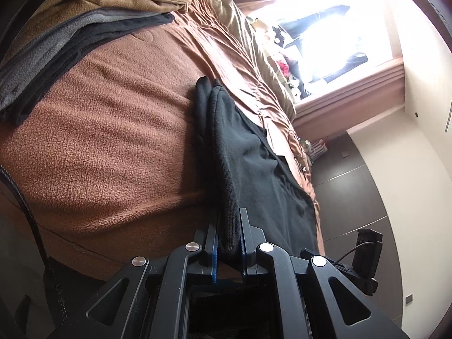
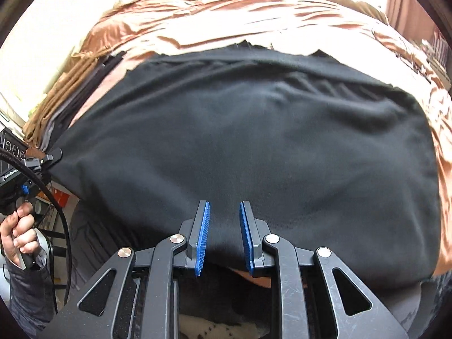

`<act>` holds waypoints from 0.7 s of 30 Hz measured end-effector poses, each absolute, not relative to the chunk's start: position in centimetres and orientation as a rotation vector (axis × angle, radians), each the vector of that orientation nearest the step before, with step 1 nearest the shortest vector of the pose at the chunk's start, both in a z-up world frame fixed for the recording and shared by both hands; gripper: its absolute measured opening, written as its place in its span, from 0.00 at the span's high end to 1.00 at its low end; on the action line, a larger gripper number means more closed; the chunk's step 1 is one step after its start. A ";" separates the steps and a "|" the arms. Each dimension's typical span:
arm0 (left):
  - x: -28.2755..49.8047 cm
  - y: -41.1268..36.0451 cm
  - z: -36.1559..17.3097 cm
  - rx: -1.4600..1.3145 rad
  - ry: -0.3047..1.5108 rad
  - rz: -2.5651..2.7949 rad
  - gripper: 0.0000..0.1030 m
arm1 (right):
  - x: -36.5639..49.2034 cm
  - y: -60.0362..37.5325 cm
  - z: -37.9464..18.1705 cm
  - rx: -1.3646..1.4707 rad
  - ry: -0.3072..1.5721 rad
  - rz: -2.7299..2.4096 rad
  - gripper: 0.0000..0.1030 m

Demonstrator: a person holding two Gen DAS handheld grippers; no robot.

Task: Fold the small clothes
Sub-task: 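Lift the folded sweatshirt with the left gripper while the right gripper holds its body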

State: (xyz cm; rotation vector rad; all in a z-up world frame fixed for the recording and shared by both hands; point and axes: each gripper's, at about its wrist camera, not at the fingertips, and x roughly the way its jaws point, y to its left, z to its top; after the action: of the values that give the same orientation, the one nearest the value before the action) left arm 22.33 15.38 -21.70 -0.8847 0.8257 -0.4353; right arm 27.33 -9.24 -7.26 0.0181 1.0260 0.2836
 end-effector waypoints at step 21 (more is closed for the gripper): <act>24.1 12.5 -14.2 -0.911 0.743 -0.485 0.90 | 30.2 -10.3 -10.8 0.161 0.975 0.356 0.62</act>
State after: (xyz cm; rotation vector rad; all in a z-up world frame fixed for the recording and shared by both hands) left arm 24.13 12.49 -14.21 -0.9112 0.7429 -0.4855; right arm 30.21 -10.29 -10.84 0.1607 0.9746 0.3562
